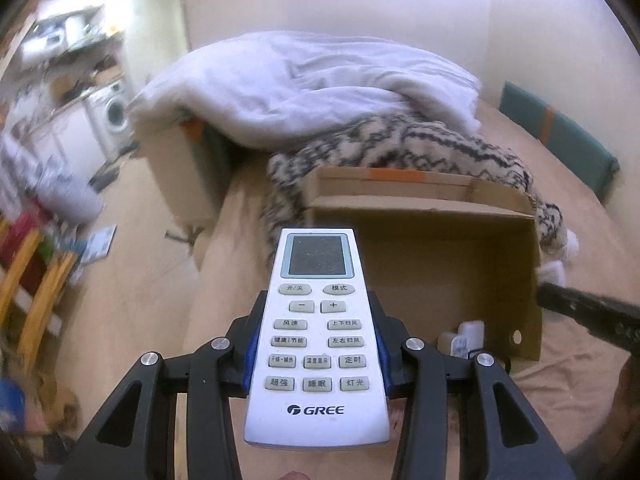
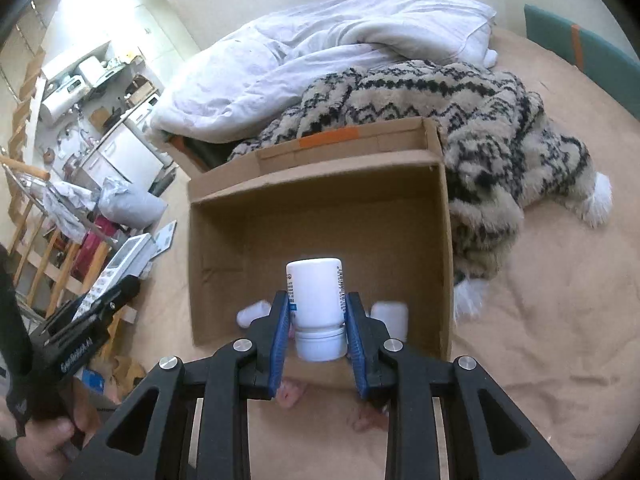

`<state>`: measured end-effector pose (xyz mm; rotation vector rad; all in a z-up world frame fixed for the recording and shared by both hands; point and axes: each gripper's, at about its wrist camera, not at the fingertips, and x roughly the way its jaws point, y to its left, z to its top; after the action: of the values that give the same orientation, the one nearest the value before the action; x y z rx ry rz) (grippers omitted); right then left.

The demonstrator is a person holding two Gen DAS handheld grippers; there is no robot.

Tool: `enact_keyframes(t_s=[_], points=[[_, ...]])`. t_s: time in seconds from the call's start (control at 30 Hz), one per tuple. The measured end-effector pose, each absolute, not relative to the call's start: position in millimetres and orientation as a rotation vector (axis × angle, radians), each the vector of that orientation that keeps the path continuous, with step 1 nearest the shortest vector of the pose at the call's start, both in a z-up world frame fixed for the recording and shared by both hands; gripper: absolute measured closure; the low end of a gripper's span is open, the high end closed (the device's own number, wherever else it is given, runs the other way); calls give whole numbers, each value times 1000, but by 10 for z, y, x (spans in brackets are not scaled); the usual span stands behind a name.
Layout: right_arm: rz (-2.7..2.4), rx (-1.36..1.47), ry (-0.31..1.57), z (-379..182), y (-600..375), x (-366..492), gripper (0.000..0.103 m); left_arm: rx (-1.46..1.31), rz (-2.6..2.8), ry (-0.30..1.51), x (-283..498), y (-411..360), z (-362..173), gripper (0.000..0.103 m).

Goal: Organize rigid objects
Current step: 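Carry the remote and pill bottle into the box and open both tools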

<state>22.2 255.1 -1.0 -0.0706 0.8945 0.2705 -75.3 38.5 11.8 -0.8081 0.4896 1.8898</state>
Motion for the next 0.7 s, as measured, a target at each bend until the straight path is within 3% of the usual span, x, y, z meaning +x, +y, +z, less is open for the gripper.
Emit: enact_keyframes(t_s=[0.27,0.7], points=[[201,-82,969,-449,2558,608,74,-833,1825,635,-608,1063,-438,63],[154,-97,1104,-925,2567,793,74,-883,1781,719,-634,1280,-980,63]])
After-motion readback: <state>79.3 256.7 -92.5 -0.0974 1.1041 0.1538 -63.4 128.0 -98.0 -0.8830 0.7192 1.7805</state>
